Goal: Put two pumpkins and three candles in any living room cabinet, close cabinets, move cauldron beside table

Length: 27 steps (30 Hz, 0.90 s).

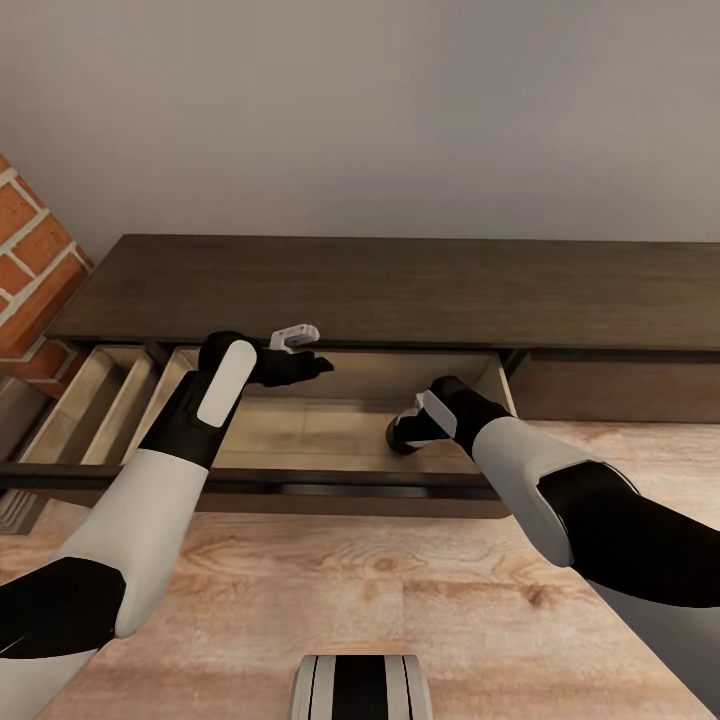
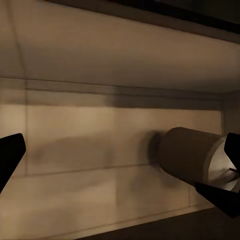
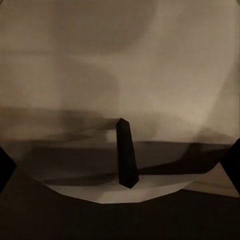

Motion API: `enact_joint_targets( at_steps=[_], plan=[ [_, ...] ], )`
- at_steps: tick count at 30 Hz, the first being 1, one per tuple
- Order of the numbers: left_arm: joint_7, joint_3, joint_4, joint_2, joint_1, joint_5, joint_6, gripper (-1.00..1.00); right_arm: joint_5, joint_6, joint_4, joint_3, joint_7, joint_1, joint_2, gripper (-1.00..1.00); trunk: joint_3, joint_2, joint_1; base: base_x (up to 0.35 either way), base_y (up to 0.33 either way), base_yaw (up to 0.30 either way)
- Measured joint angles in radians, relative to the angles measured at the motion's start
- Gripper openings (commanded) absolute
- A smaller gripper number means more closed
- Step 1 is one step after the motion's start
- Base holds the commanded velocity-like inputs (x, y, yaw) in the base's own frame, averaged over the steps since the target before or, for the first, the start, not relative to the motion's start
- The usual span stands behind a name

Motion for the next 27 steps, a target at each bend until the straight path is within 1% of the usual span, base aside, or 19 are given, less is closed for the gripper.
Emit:
enact_joint_targets(
  at_steps=[1, 13, 18, 19, 27],
  plan=[
    [0.000, 0.000, 0.000, 0.000, 0.000, 0.000, 0.000, 1.00, 0.000, 0.000, 0.000, 0.000, 0.000, 0.000, 0.000, -1.00, 0.000, 0.000, 0.000, 0.000, 0.000, 0.000],
    [0.000, 0.000, 0.000, 0.001, -0.001, 0.000, 0.001, 1.00, 0.000, 0.000, 0.000, 0.000, 0.000, 0.000, 0.000, -1.00, -0.046, -0.003, 0.006, 0.000, 0.000, 0.000],
    [0.000, 0.000, 0.000, -0.001, -0.001, 0.000, 0.000, 1.00, 0.000, 0.000, 0.000, 0.000, 0.000, 0.000, 0.000, -1.00, -0.046, -0.003, 0.005, 0.000, 0.000, 0.000],
    [0.000, 0.000, 0.000, -0.001, -0.001, -0.001, 0.000, 1.00, 0.000, 0.000, 0.000, 0.000, 0.000, 0.000, 0.000, 1.00, -0.046, -0.003, 0.005, 0.000, 0.000, 0.000],
    [0.000, 0.000, 0.000, 0.000, -0.001, -0.001, 0.000, 1.00, 0.000, 0.000, 0.000, 0.000, 0.000, 0.000, 0.000, 1.00, -0.046, -0.003, 0.005, 0.000, 0.000, 0.000]
  ],
)
